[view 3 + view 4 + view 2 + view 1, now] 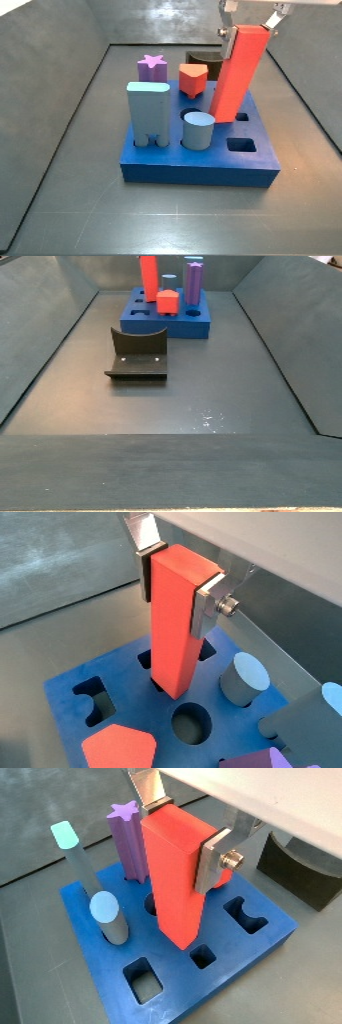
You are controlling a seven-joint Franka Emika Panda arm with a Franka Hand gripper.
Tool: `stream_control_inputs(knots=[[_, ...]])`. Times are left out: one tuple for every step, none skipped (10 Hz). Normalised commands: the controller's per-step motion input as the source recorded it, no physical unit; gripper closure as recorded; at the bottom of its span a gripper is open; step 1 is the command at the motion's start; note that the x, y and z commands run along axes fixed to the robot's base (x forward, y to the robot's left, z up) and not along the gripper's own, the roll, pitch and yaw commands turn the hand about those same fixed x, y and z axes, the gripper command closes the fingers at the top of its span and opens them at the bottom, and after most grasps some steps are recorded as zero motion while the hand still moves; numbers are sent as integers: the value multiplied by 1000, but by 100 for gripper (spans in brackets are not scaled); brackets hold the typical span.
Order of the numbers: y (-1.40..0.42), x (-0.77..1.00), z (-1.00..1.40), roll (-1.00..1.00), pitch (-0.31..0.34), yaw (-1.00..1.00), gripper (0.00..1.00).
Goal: Pick up the rectangle object. Move up. Place the rectangle object on the fixture. Regrasp the rectangle object. Move to above the board. Insert the rectangle object.
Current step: Insert the rectangle object.
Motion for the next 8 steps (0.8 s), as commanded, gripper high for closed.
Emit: stream_control_inputs(knots=[[-134,-29,-109,0,0,-194,100],[-263,0,-120,0,0,-289,100],[-297,0,-80,0,0,-271,100],[-211,0,-9,0,0,-226,100],[-94,0,0,0,0,-134,100],[-157,0,0,-20,0,-114,100],[-174,117,0,0,0,-51,100],[-86,451,0,0,47,-6,100]])
